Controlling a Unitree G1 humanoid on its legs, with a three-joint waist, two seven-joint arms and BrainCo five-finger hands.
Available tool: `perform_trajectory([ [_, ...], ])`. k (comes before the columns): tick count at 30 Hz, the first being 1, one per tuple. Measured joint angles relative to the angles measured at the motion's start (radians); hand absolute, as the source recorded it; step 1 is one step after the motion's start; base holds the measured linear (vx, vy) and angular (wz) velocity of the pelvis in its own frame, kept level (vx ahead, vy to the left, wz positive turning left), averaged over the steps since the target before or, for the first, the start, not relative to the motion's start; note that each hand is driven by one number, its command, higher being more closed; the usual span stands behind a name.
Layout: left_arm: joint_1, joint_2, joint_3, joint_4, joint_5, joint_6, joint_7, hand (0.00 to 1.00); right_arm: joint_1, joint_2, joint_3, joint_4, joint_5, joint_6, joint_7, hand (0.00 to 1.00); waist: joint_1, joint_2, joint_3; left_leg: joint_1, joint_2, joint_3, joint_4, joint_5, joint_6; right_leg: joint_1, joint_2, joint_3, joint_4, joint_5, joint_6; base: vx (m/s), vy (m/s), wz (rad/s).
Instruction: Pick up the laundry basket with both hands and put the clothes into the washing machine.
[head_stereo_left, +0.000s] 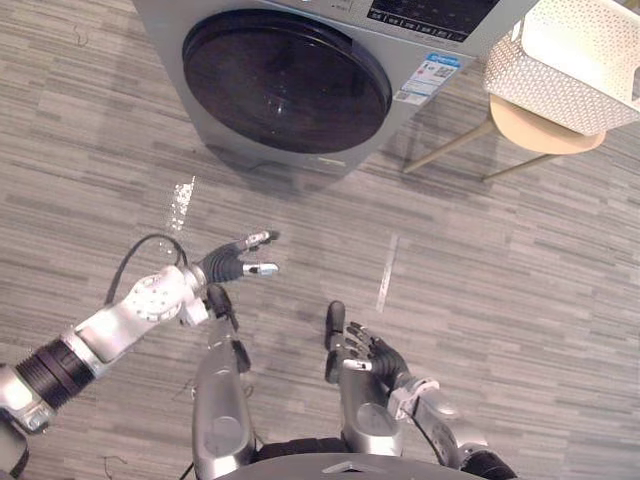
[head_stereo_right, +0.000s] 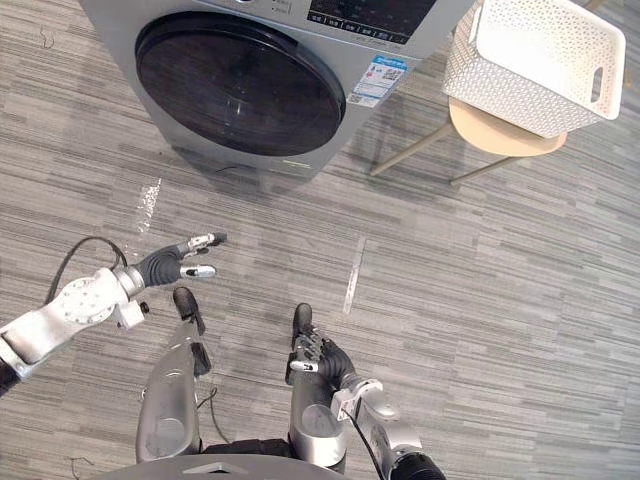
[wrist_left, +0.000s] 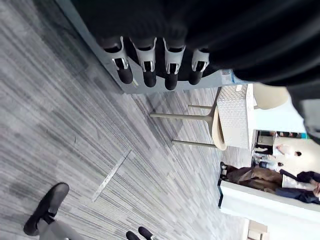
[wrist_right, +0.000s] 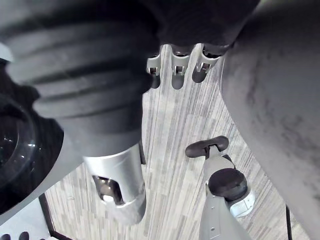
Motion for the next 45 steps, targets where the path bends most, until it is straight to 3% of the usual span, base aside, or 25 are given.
perform_trajectory([
  [4,0.142,-0.084,0.079,0.008,0.0,0.001,-0.021,0.0,-0.001,-0.015,-0.024,0.012,0.0,-0.006,-0.022,0.0,0.003,0.024,0.007,-0.039,0.016,0.0,0.081,-0.051,-0.005,-0.007,0.001,0.006,-0.001,0.001,-0.001,0.03,-0.002,-0.06],
  [8,0.243,-0.209,0.205,0.02,0.002,0.002,-0.032,0.0,-0.001,-0.015,-0.037,0.024,-0.001,-0.004,-0.037,0.0,0.015,0.029,0.009,-0.05,0.021,-0.003,0.108,-0.071,-0.008,-0.005,0.002,0.006,-0.003,0.0,-0.002,0.01,0.0,0.0],
  [10,0.281,-0.335,0.326,0.02,0.003,0.0,-0.029,0.0,0.0,-0.012,-0.043,0.024,-0.002,0.003,-0.039,0.0,0.027,0.034,0.012,-0.046,0.019,-0.01,0.105,-0.071,-0.008,0.004,0.002,0.0,-0.003,-0.007,-0.011,0.03,-0.008,0.11],
  [12,0.324,-0.535,0.421,0.045,0.002,-0.025,-0.023,0.0,0.002,0.002,-0.048,0.027,-0.009,0.016,-0.041,0.0,0.035,0.052,0.006,-0.008,0.005,-0.045,0.105,-0.072,-0.006,0.062,-0.007,-0.036,0.015,-0.036,-0.003,0.09,-0.014,0.55],
  [13,0.344,-0.632,0.429,0.099,0.003,-0.04,-0.025,0.0,0.012,0.027,-0.07,0.043,-0.012,0.025,-0.041,0.0,0.037,0.075,-0.024,-0.005,-0.004,-0.071,0.127,-0.092,-0.004,0.095,-0.016,-0.079,0.045,-0.081,-0.003,0.11,-0.026,0.8],
  [14,0.352,-0.671,0.432,0.123,0.003,-0.048,-0.026,0.0,0.016,0.04,-0.082,0.058,-0.013,0.027,-0.042,0.0,0.039,0.088,-0.037,-0.006,-0.005,-0.08,0.141,-0.104,-0.006,0.112,-0.02,-0.097,0.055,-0.097,0.0,0.12,-0.035,0.9],
  [16,0.396,-0.774,0.443,0.239,0.005,-0.071,-0.026,0.0,0.024,0.073,-0.145,0.099,-0.046,0.042,-0.047,0.0,0.043,0.128,-0.116,-0.02,0.013,-0.006,0.218,-0.146,0.047,0.183,-0.041,-0.193,0.035,-0.12,0.011,0.14,-0.007,0.93],
  [18,0.417,-0.799,0.449,0.299,0.023,-0.075,-0.024,0.0,0.029,0.091,-0.179,0.131,-0.051,0.043,-0.067,0.0,0.041,0.146,-0.161,-0.016,0.027,0.096,0.267,-0.179,0.077,0.235,-0.055,-0.238,0.008,-0.119,0.021,0.18,0.065,0.78],
  [19,0.441,-0.816,0.474,0.342,0.025,-0.08,-0.026,0.0,0.031,0.106,-0.207,0.149,-0.058,0.047,-0.078,0.0,0.057,0.146,-0.185,-0.011,0.007,0.095,0.291,-0.206,0.085,0.265,-0.076,-0.256,0.002,-0.117,0.024,0.25,0.142,0.7],
  [21,0.468,-0.844,0.515,0.418,0.047,-0.084,-0.029,0.0,0.048,0.12,-0.247,0.159,-0.089,0.048,-0.079,0.0,0.059,0.157,-0.221,-0.006,-0.019,0.079,0.324,-0.27,0.096,0.282,-0.112,-0.276,0.066,-0.117,0.023,0.24,0.18,0.54],
  [22,0.482,-0.852,0.535,0.469,0.065,-0.087,-0.031,0.0,0.057,0.133,-0.281,0.183,-0.089,0.053,-0.081,0.0,0.058,0.164,-0.227,0.024,-0.041,0.058,0.333,-0.3,0.101,0.271,-0.147,-0.27,0.195,-0.11,0.012,0.24,0.229,0.64],
  [25,0.535,-0.866,0.603,0.553,0.12,-0.09,-0.031,0.0,0.063,0.131,-0.323,0.213,-0.101,0.065,-0.084,0.0,0.043,0.175,-0.266,0.107,-0.061,-0.024,0.297,-0.33,0.11,0.161,-0.193,-0.189,0.534,0.11,-0.111,0.28,0.209,0.74],
  [26,0.555,-0.86,0.636,0.585,0.139,-0.095,-0.028,0.0,0.062,0.133,-0.323,0.236,-0.131,0.059,-0.084,0.0,0.047,0.165,-0.274,0.169,-0.089,-0.067,0.248,-0.338,0.126,0.091,-0.184,-0.119,0.707,0.092,-0.18,0.4,0.228,0.83],
  [28,0.56,-0.859,0.659,0.629,0.153,-0.1,-0.016,0.0,0.062,0.143,-0.322,0.239,-0.15,0.053,-0.084,0.0,0.038,0.15,-0.287,0.225,-0.11,-0.121,0.195,-0.333,0.131,0.049,-0.126,-0.077,0.768,-0.034,-0.143,0.33,0.154,1.0],
  [30,0.554,-0.863,0.661,0.696,0.188,-0.104,-0.009,0.0,0.062,0.145,-0.31,0.237,-0.166,0.041,-0.084,0.0,0.018,0.139,-0.295,0.286,-0.142,-0.215,0.137,-0.329,0.136,-0.01,0.004,-0.022,0.675,-0.146,-0.107,0.32,0.045,1.35],
  [32,0.539,-0.866,0.666,0.745,0.206,-0.107,-0.009,0.0,0.063,0.145,-0.309,0.255,-0.167,0.043,-0.085,0.0,0.005,0.131,-0.3,0.305,-0.172,-0.287,0.12,-0.329,0.135,-0.059,0.101,0.083,0.472,-0.165,-0.081,0.32,-0.043,1.37],
  [33,0.53,-0.879,0.669,0.774,0.221,-0.108,-0.007,0.0,0.067,0.148,-0.315,0.263,-0.167,0.045,-0.086,0.0,0.0,0.123,-0.304,0.317,-0.195,-0.336,0.116,-0.334,0.136,-0.089,0.152,0.179,0.32,-0.154,-0.075,0.35,-0.086,1.34],
  [35,0.522,-0.887,0.673,0.818,0.238,-0.109,-0.006,0.0,0.082,0.148,-0.338,0.264,-0.163,0.044,-0.087,0.0,-0.02,0.107,-0.314,0.35,-0.228,-0.423,0.098,-0.342,0.125,-0.098,0.191,0.345,0.113,-0.083,-0.051,0.39,-0.161,1.39],
  [37,0.526,-0.893,0.675,0.845,0.246,-0.109,-0.006,0.0,0.101,0.152,-0.353,0.267,-0.163,0.043,-0.103,0.0,-0.026,0.087,-0.326,0.391,-0.252,-0.495,0.112,-0.39,0.106,-0.091,0.189,0.445,0.098,-0.03,-0.056,0.51,-0.336,1.54],
  [38,0.532,-0.898,0.678,0.854,0.262,-0.109,-0.006,0.0,0.107,0.153,-0.353,0.285,-0.166,0.043,-0.106,0.0,-0.015,0.075,-0.34,0.421,-0.256,-0.545,0.146,-0.442,0.089,-0.078,0.18,0.408,0.155,0.027,-0.052,0.38,-0.286,1.28],
  [40,0.553,-0.935,0.682,0.878,0.272,-0.108,-0.004,0.0,0.105,0.136,-0.353,0.298,-0.199,0.047,-0.107,0.0,0.0,0.123,-0.385,0.392,-0.202,-0.536,0.261,-0.466,0.064,-0.063,0.211,0.32,0.206,-0.043,-0.1,0.46,-0.3,1.11],
  [42,0.548,-0.962,0.715,0.869,0.282,-0.116,-0.009,0.0,0.106,0.136,-0.351,0.298,-0.207,0.046,-0.108,0.0,0.009,0.118,-0.383,0.293,-0.167,-0.479,0.481,-0.435,0.035,-0.021,0.21,0.24,0.207,-0.069,-0.131,0.39,-0.295,1.11],
  [43,0.539,-0.977,0.751,0.87,0.281,-0.116,-0.006,0.0,0.107,0.141,-0.348,0.296,-0.206,0.047,-0.111,0.0,0.016,0.121,-0.383,0.223,-0.12,-0.401,0.636,-0.381,0.036,0.017,0.216,0.197,0.194,-0.082,-0.154,0.26,-0.234,0.86],
  [44,0.534,-0.978,0.761,0.871,0.278,-0.116,-0.002,0.0,0.109,0.148,-0.345,0.301,-0.206,0.047,-0.117,0.0,0.029,0.119,-0.382,0.182,-0.052,-0.297,0.751,-0.368,0.058,0.068,0.22,0.155,0.166,-0.085,-0.173,0.25,-0.218,0.76],
  [45,0.529,-0.975,0.759,0.874,0.277,-0.117,0.001,0.0,0.11,0.151,-0.344,0.306,-0.206,0.046,-0.12,0.0,0.033,0.116,-0.382,0.176,-0.024,-0.249,0.778,-0.37,0.063,0.095,0.219,0.142,0.15,-0.085,-0.178,0.25,-0.185,0.68],
])
